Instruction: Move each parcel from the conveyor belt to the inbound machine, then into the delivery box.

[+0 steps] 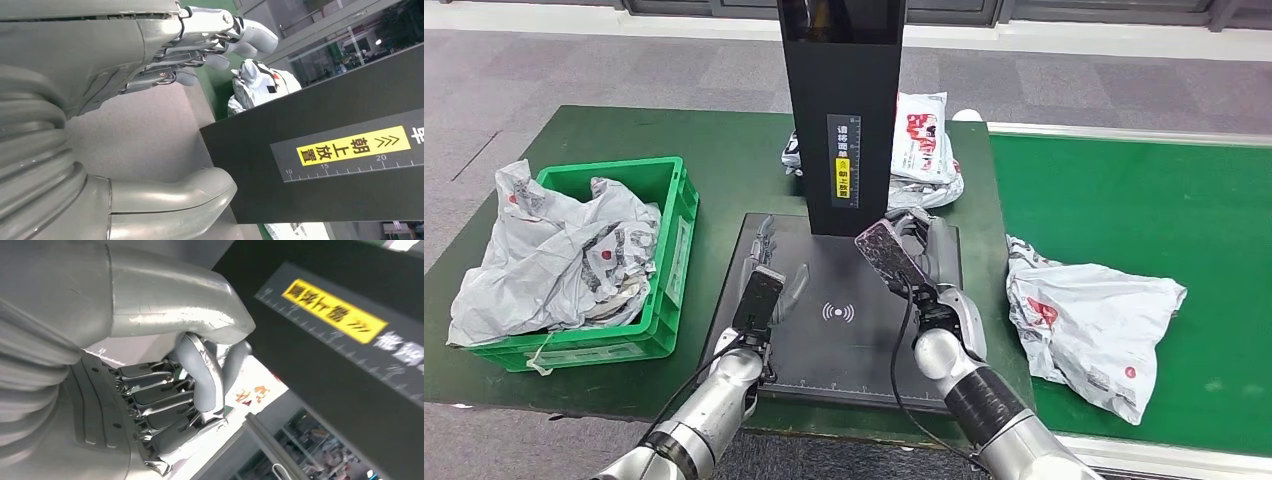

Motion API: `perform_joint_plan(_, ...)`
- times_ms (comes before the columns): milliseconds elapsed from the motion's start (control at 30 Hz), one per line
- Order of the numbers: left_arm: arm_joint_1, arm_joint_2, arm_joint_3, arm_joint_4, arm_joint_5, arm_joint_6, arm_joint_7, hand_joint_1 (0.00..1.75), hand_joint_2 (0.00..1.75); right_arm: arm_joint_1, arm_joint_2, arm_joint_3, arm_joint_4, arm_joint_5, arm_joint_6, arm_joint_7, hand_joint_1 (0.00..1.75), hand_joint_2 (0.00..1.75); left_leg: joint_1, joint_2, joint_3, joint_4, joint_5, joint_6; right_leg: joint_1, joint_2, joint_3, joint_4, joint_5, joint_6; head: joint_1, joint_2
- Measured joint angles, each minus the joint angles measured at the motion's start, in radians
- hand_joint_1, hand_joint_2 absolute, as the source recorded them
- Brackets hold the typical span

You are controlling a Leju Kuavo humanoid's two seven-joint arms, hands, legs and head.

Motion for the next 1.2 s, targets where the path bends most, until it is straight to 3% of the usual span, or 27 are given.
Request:
perform_joint_plan(33,0.000,0.000,-0.001,0.001,0.001,0.000,0.000,0.00,1.75,0.001,-0.005,-0.002,0.006,0.001,-0.012,0.008,0.00,1.75,0.000,0.000,0.000,0.000,0.000,0.000,0.000,0.000,0.000,0.000,0.000,0.000,0.000,0.000)
perform_joint_plan(167,0.001,0.002,-0.012,0.011,0.012,0.000,-0.003,0.00,1.75,0.019,-0.039,-0.034,0.031,0.000,-0.094,0.030,0.00,0.00,0.000,-0.002,0.000,0.000,0.000,0.000,0.000,-0.002,0.000,0.000,0.000,0.000,0.000,0.000)
perform_joint_plan(333,0.003,0.006,-0.015,0.024,0.028,0.005,-0.008,0.00,1.75,0.062,-0.095,-0.148,0.079,-0.005,-0.180,-0.007,0.00,0.00,0.000,-0.002,-0.001,0.000,0.000,0.001,0.000,-0.002,0.000,0.000,0.000,0.000,0.000,0.000)
perform_joint_plan(500,0.006,0.008,-0.016,0.029,0.034,0.008,-0.008,0.00,1.75,0.083,-0.119,-0.257,0.119,0.001,-0.199,-0.025,0.00,0.00,0.000,-0.001,-0.001,0.000,-0.001,0.001,0.000,-0.001,-0.001,0.000,0.000,0.000,0.000,0.000)
perform_joint_plan(800,0.022,0.009,-0.025,0.029,0.032,0.008,0.006,0.00,1.75,0.102,-0.157,-0.407,0.205,0.148,-0.219,0.134,0.00,0.00,0.000,-0.001,-0.001,0.000,-0.001,0.001,0.000,-0.001,-0.001,0.000,0.000,0.000,0.000,0.000)
perform_joint_plan(933,0.043,0.010,-0.025,0.011,0.031,0.008,0.008,0.00,1.75,0.104,-0.176,-0.475,0.266,0.222,-0.206,0.174,0.00,1.75,0.000,-0.001,-0.002,0.000,-0.001,0.001,-0.001,-0.001,-0.001,0.000,0.000,0.000,0.000,0.000)
perform_joint_plan(1100,0.072,0.014,-0.025,-0.024,0.027,0.008,0.016,0.00,1.75,0.101,-0.193,-0.557,0.322,0.296,-0.209,0.181,0.00,1.75,0.000,-0.002,-0.002,0.000,-0.001,0.001,-0.001,-0.002,-0.001,0.000,0.000,0.000,0.000,0.000)
perform_joint_plan(1200,0.087,0.018,-0.025,-0.042,0.022,0.008,0.020,0.00,1.75,0.103,-0.209,-0.589,0.344,0.378,-0.135,0.251,0.00,1.75,0.000,-0.002,-0.002,0.000,-0.001,0.001,0.000,-0.002,-0.001,0.000,0.000,0.000,0.000,0.000)
